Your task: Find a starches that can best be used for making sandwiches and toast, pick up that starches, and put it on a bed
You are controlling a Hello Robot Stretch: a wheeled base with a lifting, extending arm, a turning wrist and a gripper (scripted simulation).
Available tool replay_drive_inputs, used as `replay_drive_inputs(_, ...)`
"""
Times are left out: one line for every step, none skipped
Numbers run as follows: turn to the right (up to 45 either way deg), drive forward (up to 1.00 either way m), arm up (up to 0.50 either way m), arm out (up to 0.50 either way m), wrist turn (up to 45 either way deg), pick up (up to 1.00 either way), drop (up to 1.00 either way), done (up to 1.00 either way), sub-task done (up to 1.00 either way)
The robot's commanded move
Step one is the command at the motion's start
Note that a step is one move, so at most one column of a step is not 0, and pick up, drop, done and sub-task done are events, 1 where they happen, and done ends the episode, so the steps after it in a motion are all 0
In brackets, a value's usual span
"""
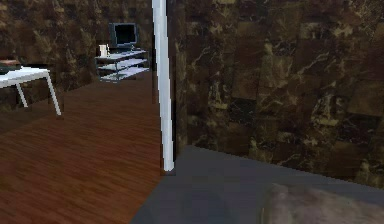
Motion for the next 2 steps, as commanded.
replay_drive_inputs(0.0,0.00,0.00,0.00,-39.0,0.00,0.00,0.00,0.00)
replay_drive_inputs(0.0,0.00,0.00,-0.18,0.0,0.00,0.00,0.00,0.00)
